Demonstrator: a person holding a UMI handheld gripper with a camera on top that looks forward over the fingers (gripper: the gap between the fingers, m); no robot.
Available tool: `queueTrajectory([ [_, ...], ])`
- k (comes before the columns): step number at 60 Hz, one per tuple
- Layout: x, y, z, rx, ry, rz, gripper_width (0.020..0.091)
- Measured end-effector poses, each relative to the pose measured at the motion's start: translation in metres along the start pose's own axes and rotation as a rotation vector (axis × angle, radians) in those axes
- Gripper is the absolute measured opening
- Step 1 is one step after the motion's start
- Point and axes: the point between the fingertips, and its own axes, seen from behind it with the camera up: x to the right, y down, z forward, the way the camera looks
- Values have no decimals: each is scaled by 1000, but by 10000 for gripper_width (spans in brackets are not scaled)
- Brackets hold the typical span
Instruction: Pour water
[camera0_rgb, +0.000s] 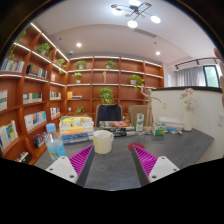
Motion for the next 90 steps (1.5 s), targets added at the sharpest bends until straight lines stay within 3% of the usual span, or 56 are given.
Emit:
queueTrajectory([
  [18,-159,51,-1,-43,-253,50,759],
  [25,-188,55,15,-57,-280,14,759],
  [35,-215,41,45,-23,-281,38,759],
  [45,-219,42,72,-20,-231,29,620],
  [50,-211,45,77,-32,-189,-11,459],
  [55,-213,46,76,-37,-204,-25,426],
  [64,-210,47,75,-52,-219,11,307],
  [76,-209,47,80,-63,-225,12,304],
  [90,-181,34,108,-143,-186,240,304],
])
